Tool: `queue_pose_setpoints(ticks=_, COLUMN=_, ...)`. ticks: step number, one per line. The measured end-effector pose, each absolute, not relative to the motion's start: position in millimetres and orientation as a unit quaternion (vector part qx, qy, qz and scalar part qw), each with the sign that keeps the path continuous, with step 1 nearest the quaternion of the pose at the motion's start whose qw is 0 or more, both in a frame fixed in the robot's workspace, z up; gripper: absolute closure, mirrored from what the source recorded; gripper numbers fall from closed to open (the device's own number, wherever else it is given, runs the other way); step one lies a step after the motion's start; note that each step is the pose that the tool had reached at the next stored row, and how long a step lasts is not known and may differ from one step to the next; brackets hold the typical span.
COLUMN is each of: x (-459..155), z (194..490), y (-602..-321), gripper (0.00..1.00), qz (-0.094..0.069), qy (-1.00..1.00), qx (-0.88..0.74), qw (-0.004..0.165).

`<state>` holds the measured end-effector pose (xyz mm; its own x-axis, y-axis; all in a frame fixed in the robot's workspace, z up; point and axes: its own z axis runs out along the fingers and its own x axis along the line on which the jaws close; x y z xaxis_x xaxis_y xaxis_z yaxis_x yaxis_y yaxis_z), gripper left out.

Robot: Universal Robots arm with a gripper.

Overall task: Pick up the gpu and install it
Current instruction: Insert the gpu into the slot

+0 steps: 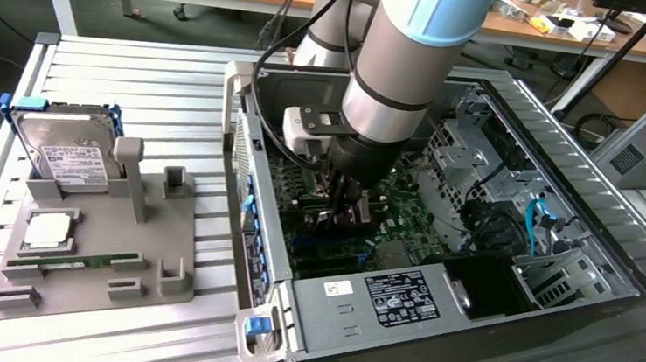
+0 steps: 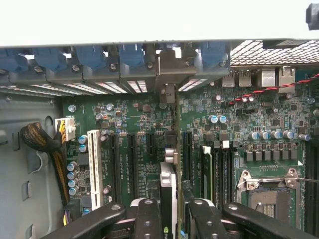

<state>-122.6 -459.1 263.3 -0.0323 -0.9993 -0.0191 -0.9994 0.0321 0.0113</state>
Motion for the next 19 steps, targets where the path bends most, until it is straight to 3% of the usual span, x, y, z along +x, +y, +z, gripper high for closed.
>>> queue_pose_setpoints(ticks=14, x=-123, z=258, y=-459, gripper=0.73, qz=0.011, qy=0.718, qx=-0.696, qw=0.002)
queue_pose_setpoints(ticks=19, x=-123, z=269, y=-459, gripper=0.73, qz=0.011, qy=0.718, qx=-0.696, qw=0.003)
